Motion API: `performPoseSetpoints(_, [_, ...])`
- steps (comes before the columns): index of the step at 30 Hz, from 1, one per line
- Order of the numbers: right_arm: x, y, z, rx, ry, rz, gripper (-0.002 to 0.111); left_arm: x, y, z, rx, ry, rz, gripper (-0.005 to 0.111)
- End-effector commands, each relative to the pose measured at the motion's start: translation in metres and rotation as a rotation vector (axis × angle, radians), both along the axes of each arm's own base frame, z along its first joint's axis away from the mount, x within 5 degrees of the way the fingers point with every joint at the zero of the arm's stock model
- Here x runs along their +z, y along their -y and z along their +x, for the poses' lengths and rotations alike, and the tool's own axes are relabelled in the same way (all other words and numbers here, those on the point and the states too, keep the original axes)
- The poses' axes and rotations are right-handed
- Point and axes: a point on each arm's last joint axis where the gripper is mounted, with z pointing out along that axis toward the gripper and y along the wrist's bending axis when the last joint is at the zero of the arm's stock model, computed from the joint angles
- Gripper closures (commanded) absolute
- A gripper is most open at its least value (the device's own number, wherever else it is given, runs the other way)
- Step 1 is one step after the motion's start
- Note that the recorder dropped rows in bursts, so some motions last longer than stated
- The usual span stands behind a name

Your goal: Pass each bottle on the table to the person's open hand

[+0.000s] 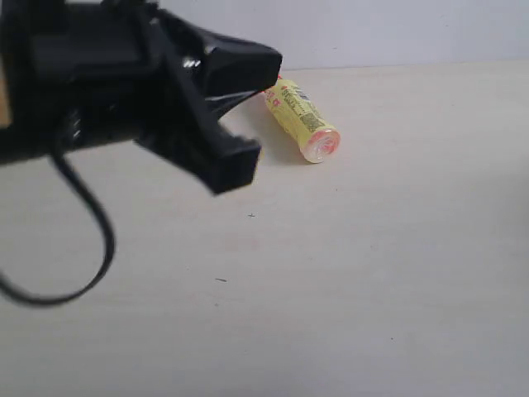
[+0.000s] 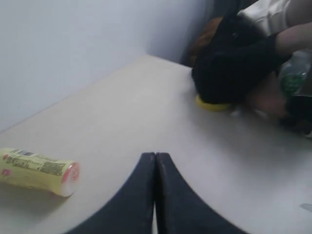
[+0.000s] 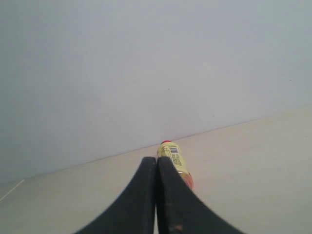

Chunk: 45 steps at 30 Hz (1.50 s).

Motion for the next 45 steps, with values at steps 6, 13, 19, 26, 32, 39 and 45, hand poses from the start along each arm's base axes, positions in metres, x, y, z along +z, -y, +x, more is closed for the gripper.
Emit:
performPoseSetpoints(6, [0.002, 0.0, -0.001, -0.004, 0.016, -0.009, 0.108, -0.024, -0.048, -0.054, -0.078, 0.088, -0.204, 0.106])
performPoseSetpoints(13, [0.002, 0.0, -0.001, -0.004, 0.016, -0.009, 0.108, -0.048, -0.07, -0.069, -0.034, 0.009, -0.139, 0.106])
performPoseSetpoints(19, [0.002, 0.0, -0.001, -0.004, 0.016, -0.009, 0.108, -0.061, -0.072, -0.071, -0.038, -0.003, -0.099, 0.106])
performPoseSetpoints(26, [0.002, 0.0, -0.001, -0.004, 0.016, -0.009, 0.108, -0.072, -0.076, -0.069, -0.022, 0.008, 0.073, 0.106])
performPoseSetpoints(32, [0.002, 0.0, -0.001, -0.004, 0.016, -0.009, 0.108, -0.061, -0.079, -0.074, -0.031, 0.054, -0.011, 0.106])
performPoseSetpoints(39, [0.002, 0.0, -0.001, -0.004, 0.016, -0.009, 0.108, -0.04, -0.094, -0.087, -0.008, 0.078, -0.197, 0.106])
performPoseSetpoints(45, [0.002, 0.0, -0.001, -0.004, 0.016, -0.009, 0.108, -0.043, -0.099, -0.091, 0.006, 0.035, -0.238, 0.107])
